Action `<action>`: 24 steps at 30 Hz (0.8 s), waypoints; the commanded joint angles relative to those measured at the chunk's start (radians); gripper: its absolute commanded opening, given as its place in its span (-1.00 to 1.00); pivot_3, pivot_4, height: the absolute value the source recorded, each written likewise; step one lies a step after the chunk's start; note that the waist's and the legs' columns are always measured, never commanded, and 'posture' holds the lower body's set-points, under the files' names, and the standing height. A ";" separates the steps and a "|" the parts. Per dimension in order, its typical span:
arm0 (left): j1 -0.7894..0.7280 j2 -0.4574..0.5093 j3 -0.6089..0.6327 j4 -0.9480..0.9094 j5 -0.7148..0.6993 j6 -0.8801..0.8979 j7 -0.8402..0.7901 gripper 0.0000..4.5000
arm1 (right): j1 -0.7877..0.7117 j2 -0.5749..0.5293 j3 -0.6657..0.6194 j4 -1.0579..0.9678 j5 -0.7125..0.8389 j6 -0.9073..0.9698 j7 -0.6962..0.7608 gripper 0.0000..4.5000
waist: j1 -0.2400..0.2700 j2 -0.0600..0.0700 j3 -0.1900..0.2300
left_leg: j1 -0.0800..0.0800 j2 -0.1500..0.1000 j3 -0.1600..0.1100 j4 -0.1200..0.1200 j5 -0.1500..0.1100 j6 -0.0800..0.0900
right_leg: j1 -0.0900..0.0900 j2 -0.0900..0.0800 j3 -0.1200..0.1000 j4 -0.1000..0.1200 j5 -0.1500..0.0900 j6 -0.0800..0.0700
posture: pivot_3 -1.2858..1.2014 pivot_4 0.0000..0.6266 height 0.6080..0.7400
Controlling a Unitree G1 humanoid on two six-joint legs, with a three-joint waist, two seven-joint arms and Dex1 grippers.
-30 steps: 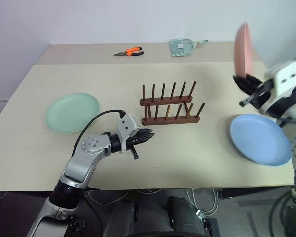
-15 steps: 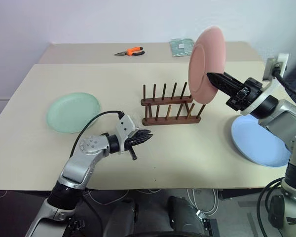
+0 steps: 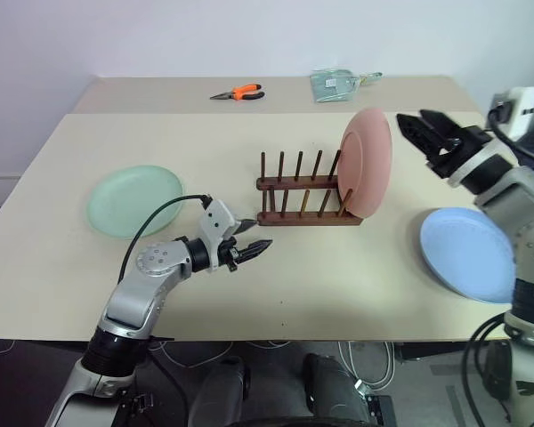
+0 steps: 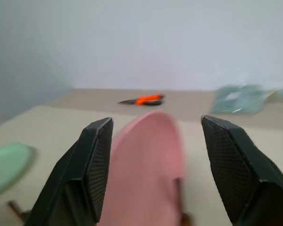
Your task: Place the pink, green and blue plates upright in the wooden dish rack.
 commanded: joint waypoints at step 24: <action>-0.177 -0.179 0.893 0.233 -0.262 0.388 0.940 0.44 | 0.021 0.070 0.622 -0.440 -0.335 -0.076 0.232 1.00 | 0.016 -0.014 -0.001 | 0.001 -0.001 -0.002 0.001 0.000 -0.002 | 0.000 -0.001 -0.001 0.002 0.001 0.007 | 0.03 -0.52 1.00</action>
